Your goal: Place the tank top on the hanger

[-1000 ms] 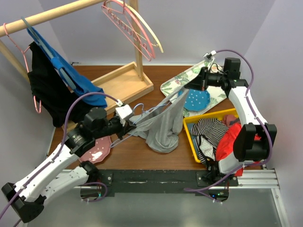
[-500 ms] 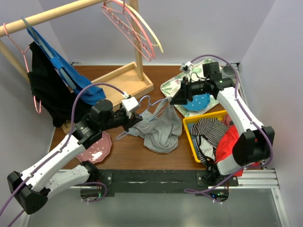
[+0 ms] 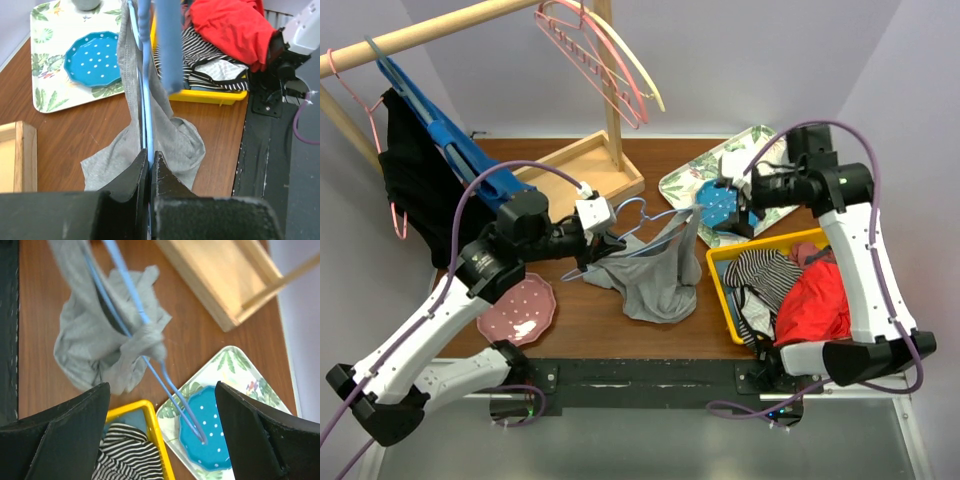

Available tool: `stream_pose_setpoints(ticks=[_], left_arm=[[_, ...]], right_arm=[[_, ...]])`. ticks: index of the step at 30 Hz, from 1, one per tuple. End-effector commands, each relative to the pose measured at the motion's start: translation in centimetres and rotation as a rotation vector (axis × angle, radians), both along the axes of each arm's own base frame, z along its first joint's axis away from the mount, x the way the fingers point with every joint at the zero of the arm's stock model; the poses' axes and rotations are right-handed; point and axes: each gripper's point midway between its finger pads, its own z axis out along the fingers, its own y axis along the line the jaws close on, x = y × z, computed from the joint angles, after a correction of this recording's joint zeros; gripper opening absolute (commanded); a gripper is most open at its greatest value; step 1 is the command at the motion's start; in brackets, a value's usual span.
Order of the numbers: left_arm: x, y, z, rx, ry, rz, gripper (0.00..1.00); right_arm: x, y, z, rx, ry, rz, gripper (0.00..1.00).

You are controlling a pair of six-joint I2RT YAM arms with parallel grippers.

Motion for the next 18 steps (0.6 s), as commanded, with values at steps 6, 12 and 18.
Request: stream_pose_setpoints(ticks=[6,12,18], left_arm=[[-1.5,-0.4,3.5,0.029,-0.056,-0.137,0.00],[-0.5,-0.4,3.6,0.058,-0.070,-0.117,0.00],[1.3,-0.1,4.5,0.053,-0.100,-0.024,0.00]], right_arm=[[-4.0,-1.3,-6.0,-0.199,0.031,0.224,0.82],[-5.5,-1.4,-7.0,-0.204,0.032,0.276,0.37],[-6.7,-1.2,-6.9,-0.169,0.062,0.264,0.00]])
